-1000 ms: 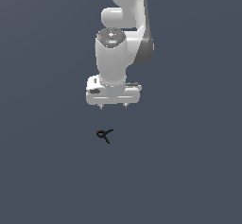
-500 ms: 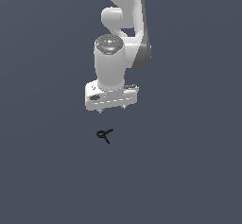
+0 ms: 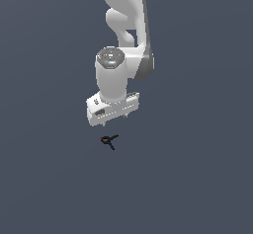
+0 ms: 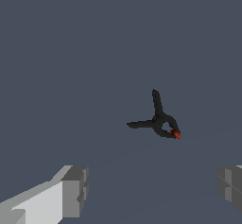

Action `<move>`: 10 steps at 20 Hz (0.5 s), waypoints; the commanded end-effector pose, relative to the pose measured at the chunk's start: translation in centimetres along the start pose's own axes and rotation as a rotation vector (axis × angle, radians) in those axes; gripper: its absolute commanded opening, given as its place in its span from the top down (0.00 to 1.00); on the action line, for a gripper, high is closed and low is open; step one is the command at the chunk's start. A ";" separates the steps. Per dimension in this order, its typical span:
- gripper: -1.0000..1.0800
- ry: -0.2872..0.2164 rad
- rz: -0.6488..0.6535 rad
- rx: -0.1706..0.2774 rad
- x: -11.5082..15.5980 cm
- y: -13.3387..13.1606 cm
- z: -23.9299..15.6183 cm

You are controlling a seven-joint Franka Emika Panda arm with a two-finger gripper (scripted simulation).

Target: Pick up the object and move it to a goal position.

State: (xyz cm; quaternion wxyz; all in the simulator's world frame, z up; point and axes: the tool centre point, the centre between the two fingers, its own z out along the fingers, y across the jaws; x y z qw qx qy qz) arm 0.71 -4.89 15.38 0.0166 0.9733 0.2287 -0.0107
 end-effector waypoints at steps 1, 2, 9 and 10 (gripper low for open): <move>0.04 0.000 -0.066 0.000 0.1 0.4 0.6; 0.04 0.000 -0.092 0.000 0.2 0.5 0.9; 0.04 0.002 -0.272 0.002 0.5 1.5 2.7; 0.04 0.003 -0.298 0.002 0.6 1.6 2.9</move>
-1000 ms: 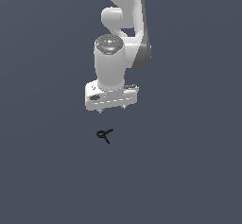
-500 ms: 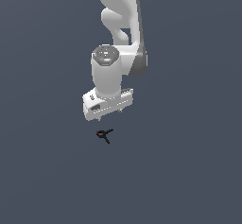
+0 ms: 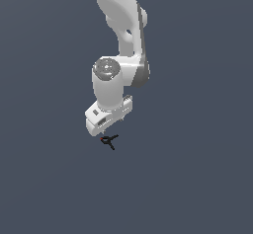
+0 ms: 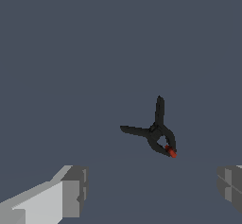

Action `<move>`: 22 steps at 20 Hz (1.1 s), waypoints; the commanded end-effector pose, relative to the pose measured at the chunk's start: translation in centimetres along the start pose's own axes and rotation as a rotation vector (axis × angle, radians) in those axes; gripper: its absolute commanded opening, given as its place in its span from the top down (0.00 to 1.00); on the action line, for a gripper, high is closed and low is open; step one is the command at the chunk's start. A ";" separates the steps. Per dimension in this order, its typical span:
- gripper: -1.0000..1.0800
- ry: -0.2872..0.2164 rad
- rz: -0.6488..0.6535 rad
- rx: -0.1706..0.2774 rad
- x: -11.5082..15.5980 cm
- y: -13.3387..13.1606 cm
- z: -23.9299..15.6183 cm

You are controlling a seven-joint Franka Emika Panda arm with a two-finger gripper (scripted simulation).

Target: Pick up the object and move it to a goal position.

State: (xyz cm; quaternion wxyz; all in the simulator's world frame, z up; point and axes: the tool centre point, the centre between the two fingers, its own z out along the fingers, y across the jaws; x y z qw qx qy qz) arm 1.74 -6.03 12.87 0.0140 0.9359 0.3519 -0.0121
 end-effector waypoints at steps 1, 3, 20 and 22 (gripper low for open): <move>0.04 0.002 -0.066 0.001 0.0 0.4 0.6; 0.04 0.003 -0.117 0.002 0.0 0.6 1.2; 0.04 0.026 -0.527 0.007 0.0 2.8 5.3; 0.04 0.029 -0.560 0.007 0.0 2.9 5.6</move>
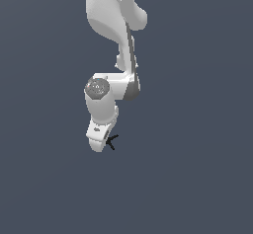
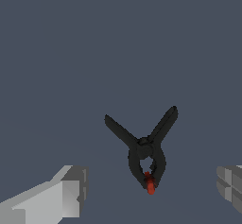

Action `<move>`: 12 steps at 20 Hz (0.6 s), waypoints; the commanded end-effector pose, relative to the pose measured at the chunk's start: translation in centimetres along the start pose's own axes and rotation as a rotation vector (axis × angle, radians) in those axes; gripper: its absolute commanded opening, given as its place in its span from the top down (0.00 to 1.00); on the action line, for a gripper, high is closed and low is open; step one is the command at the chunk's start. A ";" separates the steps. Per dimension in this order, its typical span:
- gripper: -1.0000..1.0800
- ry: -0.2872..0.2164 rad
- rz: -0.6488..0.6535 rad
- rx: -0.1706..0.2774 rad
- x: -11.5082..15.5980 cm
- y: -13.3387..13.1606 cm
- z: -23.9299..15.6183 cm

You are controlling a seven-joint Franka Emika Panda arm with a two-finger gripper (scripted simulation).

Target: Pick up the object and move it to a goal position.

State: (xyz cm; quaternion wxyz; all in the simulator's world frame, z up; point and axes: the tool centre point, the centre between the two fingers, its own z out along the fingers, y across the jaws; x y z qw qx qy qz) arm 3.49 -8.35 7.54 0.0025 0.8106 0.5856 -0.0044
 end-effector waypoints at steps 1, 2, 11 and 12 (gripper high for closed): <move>0.04 0.003 -0.043 -0.001 -0.1 0.2 0.4; 0.04 0.005 -0.056 -0.001 -0.2 0.2 0.5; 0.04 0.010 -0.119 -0.002 -0.4 0.5 1.2; 0.04 0.010 -0.120 -0.002 -0.4 0.5 1.2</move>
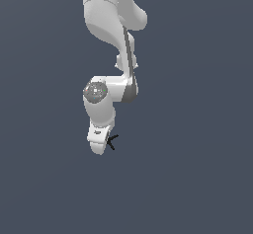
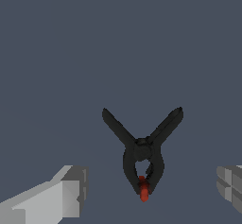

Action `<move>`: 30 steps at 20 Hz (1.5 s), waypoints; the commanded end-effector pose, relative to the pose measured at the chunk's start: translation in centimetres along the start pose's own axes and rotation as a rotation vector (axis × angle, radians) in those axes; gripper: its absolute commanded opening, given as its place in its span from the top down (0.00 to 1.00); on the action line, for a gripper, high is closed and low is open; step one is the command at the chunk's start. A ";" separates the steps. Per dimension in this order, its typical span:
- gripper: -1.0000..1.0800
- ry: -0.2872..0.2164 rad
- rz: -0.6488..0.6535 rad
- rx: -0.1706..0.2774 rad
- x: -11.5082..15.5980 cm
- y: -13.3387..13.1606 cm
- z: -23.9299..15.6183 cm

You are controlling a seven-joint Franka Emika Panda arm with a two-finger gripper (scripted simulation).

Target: Pick up the object and move it to a goal position.

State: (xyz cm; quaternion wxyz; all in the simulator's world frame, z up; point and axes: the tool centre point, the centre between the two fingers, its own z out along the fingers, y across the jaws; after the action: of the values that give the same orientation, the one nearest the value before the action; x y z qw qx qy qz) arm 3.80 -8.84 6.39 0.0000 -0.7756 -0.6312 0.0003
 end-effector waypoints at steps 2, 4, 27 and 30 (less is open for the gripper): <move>0.04 0.000 0.000 0.000 0.0 0.0 0.0; 0.04 0.000 0.000 0.000 0.0 0.0 0.4; 1.00 0.000 -0.005 0.000 0.0 0.0 5.0; 1.00 0.000 -0.005 0.000 0.0 0.0 5.0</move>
State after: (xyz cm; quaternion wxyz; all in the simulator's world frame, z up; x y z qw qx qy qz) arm 3.80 -8.84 1.36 0.0001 -0.7742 -0.6330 0.0003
